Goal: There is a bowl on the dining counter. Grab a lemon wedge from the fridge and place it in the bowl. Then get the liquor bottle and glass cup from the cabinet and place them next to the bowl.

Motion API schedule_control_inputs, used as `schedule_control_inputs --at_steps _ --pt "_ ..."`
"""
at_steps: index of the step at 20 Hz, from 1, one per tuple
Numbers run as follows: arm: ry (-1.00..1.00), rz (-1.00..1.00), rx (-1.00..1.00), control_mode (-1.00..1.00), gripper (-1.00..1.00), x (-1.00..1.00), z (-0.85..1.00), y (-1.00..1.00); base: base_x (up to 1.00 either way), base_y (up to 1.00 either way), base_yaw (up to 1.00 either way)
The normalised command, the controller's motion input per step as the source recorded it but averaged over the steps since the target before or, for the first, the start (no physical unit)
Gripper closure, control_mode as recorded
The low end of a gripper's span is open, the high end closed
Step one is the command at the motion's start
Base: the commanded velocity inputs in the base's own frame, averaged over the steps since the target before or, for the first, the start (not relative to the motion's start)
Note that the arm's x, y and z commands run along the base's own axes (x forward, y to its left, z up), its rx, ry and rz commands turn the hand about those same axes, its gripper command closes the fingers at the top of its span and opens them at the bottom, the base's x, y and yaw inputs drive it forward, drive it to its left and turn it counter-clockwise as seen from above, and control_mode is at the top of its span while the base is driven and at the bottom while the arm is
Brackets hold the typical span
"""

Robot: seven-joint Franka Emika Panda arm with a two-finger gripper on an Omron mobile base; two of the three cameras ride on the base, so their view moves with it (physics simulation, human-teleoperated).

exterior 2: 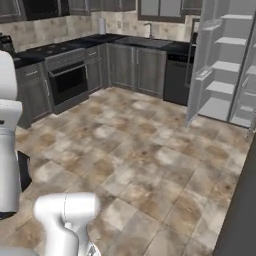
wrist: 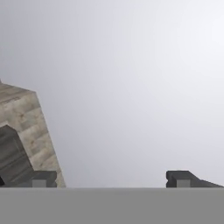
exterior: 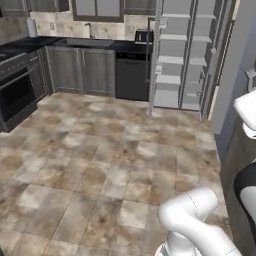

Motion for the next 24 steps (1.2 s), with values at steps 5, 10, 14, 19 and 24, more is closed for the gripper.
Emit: schedule_control_inputs --at_steps 5,10,14,19,24 --pt "0.00 0.00 0.00 1.00 -1.00 0.00 0.00 0.00 1.00 -0.40 0.09" --pt "0.00 0.00 0.00 1.00 -1.00 0.00 0.00 0.00 1.00 -0.35 0.06" --pt "0.00 0.00 0.00 1.00 -1.00 0.00 0.00 0.00 1.00 -0.25 0.05" --pt "0.00 0.00 0.00 1.00 -1.00 0.00 0.00 0.00 1.00 -0.08 0.06" --pt "0.00 0.00 0.00 1.00 -1.00 0.00 0.00 0.00 1.00 0.00 0.11"
